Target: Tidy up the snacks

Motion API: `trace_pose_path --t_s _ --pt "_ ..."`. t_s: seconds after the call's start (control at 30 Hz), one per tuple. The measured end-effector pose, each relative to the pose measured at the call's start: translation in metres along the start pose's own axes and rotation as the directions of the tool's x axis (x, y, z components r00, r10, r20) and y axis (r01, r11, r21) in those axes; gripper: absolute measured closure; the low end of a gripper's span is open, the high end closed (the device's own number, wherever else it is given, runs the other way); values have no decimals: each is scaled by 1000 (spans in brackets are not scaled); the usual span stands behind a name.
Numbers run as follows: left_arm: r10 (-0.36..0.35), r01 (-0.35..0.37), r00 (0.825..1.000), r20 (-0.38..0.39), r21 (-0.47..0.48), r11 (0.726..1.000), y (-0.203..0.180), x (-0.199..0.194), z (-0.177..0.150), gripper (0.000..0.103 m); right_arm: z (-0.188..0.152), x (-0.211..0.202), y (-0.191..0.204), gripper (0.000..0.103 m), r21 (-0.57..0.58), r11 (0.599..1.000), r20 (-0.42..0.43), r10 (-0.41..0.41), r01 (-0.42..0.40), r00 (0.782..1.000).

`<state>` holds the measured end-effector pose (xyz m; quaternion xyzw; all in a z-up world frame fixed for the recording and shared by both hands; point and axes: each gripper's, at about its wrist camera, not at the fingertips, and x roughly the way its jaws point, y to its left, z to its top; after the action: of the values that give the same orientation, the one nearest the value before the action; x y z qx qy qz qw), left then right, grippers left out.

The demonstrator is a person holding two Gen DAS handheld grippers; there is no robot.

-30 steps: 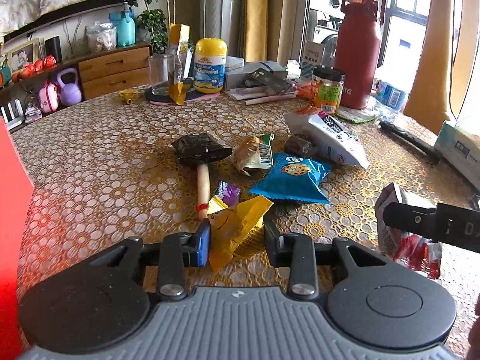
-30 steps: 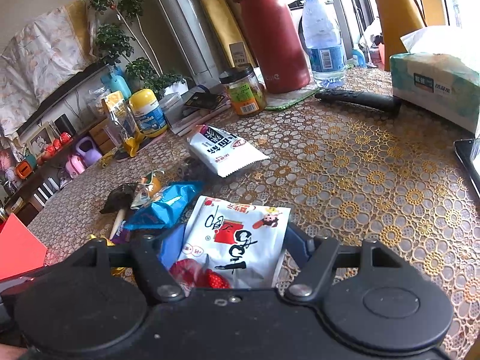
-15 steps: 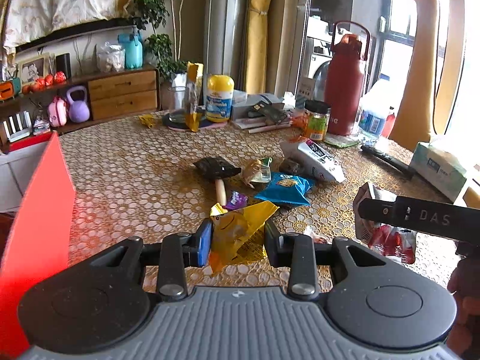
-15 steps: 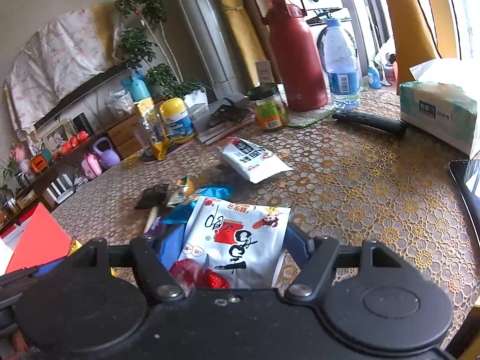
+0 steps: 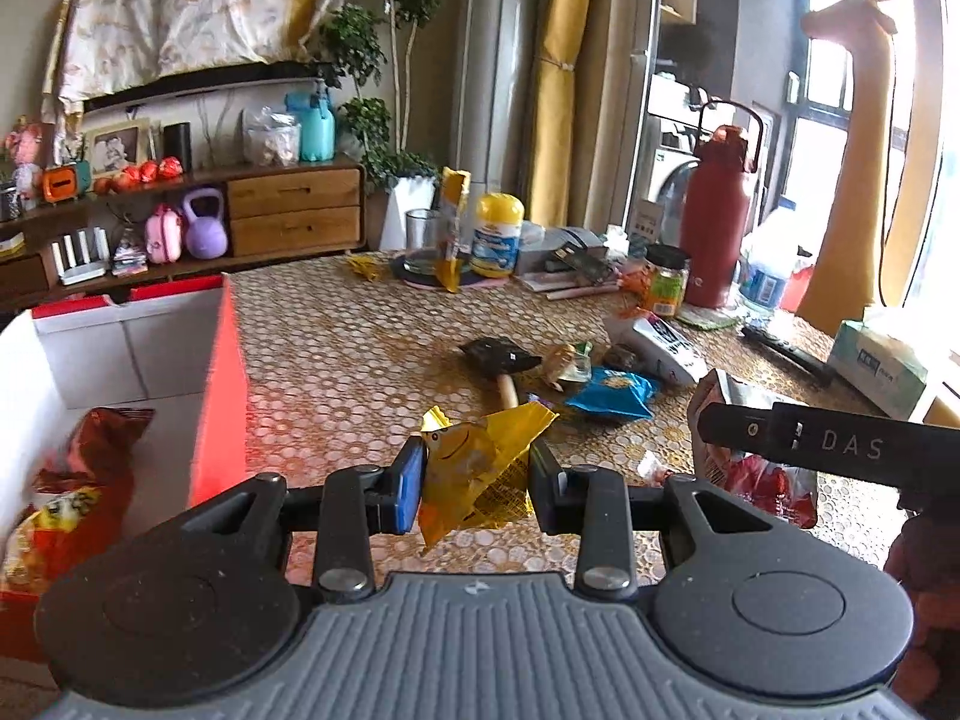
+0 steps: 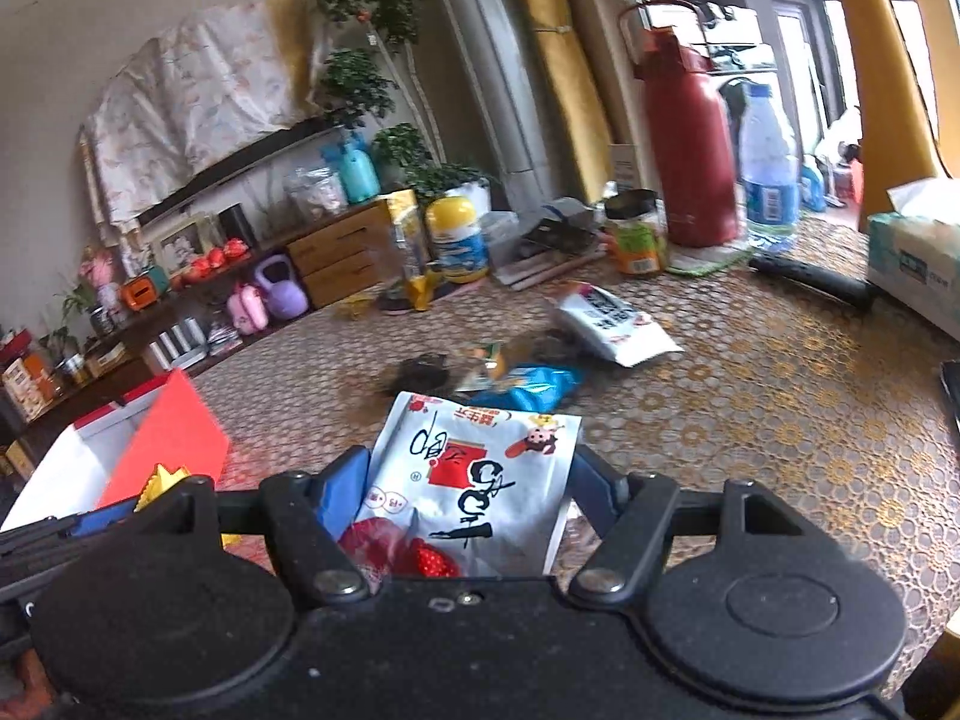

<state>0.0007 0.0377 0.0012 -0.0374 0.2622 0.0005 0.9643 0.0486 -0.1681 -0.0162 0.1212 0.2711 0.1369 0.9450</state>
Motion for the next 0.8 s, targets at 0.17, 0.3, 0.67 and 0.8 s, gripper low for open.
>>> trace_pose_path --t_s 0.17,0.3,0.67,0.8 --pt "21 -21 1000 20 -12 1000 12 -14 0 68 -1 -4 20 32 -36 999 -3 36 -36 999" --pt "42 -41 999 29 -27 999 23 -23 -1 68 -2 -6 36 32 -64 996 -8 66 -66 998" --pt "118 -113 991 63 -79 990 59 -51 2 68 -5 -13 87 32 -154 971 -25 179 -181 983" --pt "147 -139 986 76 -97 986 73 -62 6 68 -4 -14 107 32 -188 956 -35 223 -226 974"
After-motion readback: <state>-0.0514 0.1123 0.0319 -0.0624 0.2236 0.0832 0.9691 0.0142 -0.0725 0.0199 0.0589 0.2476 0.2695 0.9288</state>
